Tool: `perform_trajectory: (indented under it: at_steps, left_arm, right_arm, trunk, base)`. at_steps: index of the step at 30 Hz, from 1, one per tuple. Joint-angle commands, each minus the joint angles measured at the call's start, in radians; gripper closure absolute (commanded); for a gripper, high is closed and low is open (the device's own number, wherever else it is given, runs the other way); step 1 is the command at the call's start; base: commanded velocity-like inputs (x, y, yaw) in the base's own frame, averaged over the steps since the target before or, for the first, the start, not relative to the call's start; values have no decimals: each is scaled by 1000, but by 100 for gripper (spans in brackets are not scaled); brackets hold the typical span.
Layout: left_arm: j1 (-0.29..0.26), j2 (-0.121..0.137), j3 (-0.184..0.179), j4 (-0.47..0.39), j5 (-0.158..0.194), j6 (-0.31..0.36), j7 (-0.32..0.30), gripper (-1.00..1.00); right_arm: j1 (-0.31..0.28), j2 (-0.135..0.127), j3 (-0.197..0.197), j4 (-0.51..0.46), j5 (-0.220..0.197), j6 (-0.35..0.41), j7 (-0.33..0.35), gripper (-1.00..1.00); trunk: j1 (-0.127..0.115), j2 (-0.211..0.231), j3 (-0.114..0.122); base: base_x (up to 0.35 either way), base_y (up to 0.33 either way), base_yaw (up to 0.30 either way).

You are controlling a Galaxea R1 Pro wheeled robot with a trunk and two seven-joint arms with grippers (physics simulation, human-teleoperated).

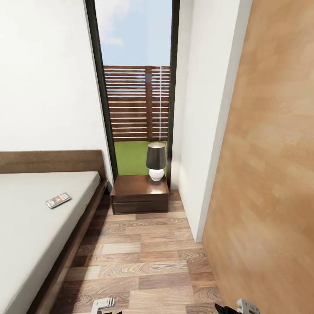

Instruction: In the bedroom, move the book from the bed onto either nightstand, and place the two sandals side by side next to the bed.

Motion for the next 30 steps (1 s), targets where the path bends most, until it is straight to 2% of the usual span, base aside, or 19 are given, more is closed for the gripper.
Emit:
perform_trajectory:
  at_steps: [1, 9, 21, 30]
  left_arm:
    - [-1, 0, 8, 1, -11, -5, -3, -100]
    - [-1, 0, 8, 0, -11, -5, -3, -100]
    - [-1, 0, 8, 0, -11, -5, -3, -100]
    - [-1, 0, 8, 0, -11, -5, -3, -100]
  right_arm:
    - [0, 0, 3, 2, -10, -2, 4, -100]
    - [-1, 0, 3, 2, -11, -2, 4, -100]
    - [0, 0, 3, 2, -11, -2, 4, -100]
    - [0, 0, 3, 1, -11, -2, 4, -100]
  trunk:
    - [0, -1, -1]
    - [0, -1, -1]
    - [0, -1, -1]
    - [0, -1, -1]
  base:
    - [1, 0, 0]
    - [9, -1, 0]
    - [210, -110, 0]
    - [36, -14, 0]
